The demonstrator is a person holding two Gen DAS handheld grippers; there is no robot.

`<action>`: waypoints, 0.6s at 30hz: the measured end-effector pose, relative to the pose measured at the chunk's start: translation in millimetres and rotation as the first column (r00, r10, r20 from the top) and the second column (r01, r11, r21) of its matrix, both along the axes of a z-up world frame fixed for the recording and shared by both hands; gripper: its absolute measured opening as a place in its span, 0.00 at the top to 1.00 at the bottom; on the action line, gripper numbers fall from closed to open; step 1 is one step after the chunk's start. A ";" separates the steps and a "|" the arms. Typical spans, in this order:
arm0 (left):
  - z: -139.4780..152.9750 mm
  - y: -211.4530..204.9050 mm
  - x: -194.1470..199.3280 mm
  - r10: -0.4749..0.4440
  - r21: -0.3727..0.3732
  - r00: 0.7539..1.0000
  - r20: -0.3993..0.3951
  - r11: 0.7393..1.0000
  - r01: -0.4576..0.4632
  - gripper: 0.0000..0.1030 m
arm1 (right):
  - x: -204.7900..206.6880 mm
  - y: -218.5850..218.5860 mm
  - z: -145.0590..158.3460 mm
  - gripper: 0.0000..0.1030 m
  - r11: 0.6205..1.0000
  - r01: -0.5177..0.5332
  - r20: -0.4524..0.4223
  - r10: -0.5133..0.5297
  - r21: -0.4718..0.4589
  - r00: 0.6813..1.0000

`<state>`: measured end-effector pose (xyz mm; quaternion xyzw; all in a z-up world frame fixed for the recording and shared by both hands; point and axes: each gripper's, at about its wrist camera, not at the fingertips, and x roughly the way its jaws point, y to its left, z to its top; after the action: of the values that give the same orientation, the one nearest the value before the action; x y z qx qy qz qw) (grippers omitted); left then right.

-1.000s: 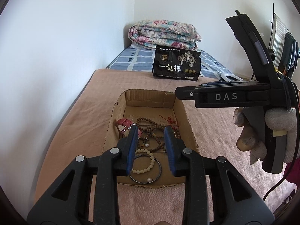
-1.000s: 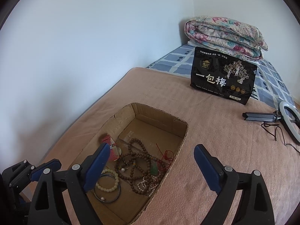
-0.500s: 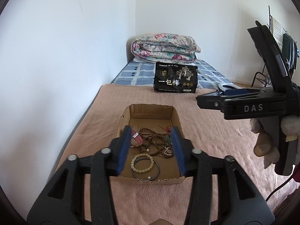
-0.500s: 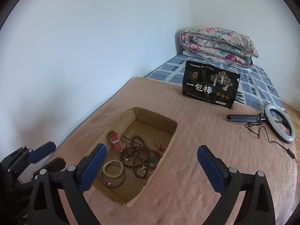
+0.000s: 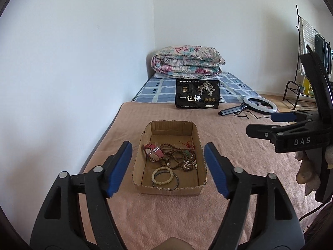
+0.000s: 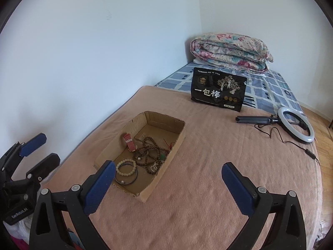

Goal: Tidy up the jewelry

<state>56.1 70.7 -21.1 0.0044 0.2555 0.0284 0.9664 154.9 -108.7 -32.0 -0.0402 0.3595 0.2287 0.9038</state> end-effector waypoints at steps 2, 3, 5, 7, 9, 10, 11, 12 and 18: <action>1.7 -0.3 -4.5 0.008 0.000 1.000 0.006 1.000 -0.008 0.21 | -6.5 -7.1 -1.2 0.00 1.000 0.012 0.008 -0.012 -0.003 1.000; 2.4 -1.0 -6.6 0.012 0.001 1.000 0.006 1.000 -0.012 0.21 | -9.9 -10.4 -1.5 0.00 1.000 0.019 0.014 -0.019 -0.005 1.000; 3.6 -1.8 -12.4 0.014 0.003 1.000 0.004 1.000 -0.014 0.21 | -13.9 -16.5 -2.8 0.00 0.999 0.032 0.026 -0.032 -0.007 0.999; 4.4 -4.9 -16.0 0.014 0.008 1.000 0.001 1.000 -0.014 0.20 | -16.8 -21.9 -4.7 0.00 0.999 0.041 0.031 -0.041 -0.002 0.999; 4.7 -7.5 -18.9 0.016 0.016 1.000 0.001 1.000 -0.016 0.15 | -18.6 -25.3 -6.7 0.00 0.999 0.049 0.035 -0.049 -0.001 0.998; 5.1 -8.4 -20.1 0.018 0.019 1.000 0.003 1.000 -0.018 0.11 | -18.9 -26.0 -7.7 0.00 0.999 0.051 0.039 -0.051 -0.004 0.998; 5.5 -8.7 -21.3 0.020 0.020 1.000 0.006 1.000 -0.020 0.10 | -19.4 -26.2 -8.9 0.00 0.999 0.052 0.045 -0.051 -0.013 0.998; 6.1 -8.6 -23.2 0.023 0.019 1.000 0.009 1.000 -0.023 0.09 | -19.7 -26.3 -9.5 0.00 0.999 0.051 0.050 -0.050 -0.020 0.998; 6.7 -5.6 -26.4 0.041 0.012 0.999 0.005 0.999 -0.041 0.02 | -21.5 -25.1 -13.1 0.00 0.998 0.036 0.067 -0.032 -0.054 0.997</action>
<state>29.7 65.1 -14.4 0.0048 0.2531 0.0496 0.9662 133.4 -133.8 -45.2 -0.0665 0.3360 0.2019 0.9176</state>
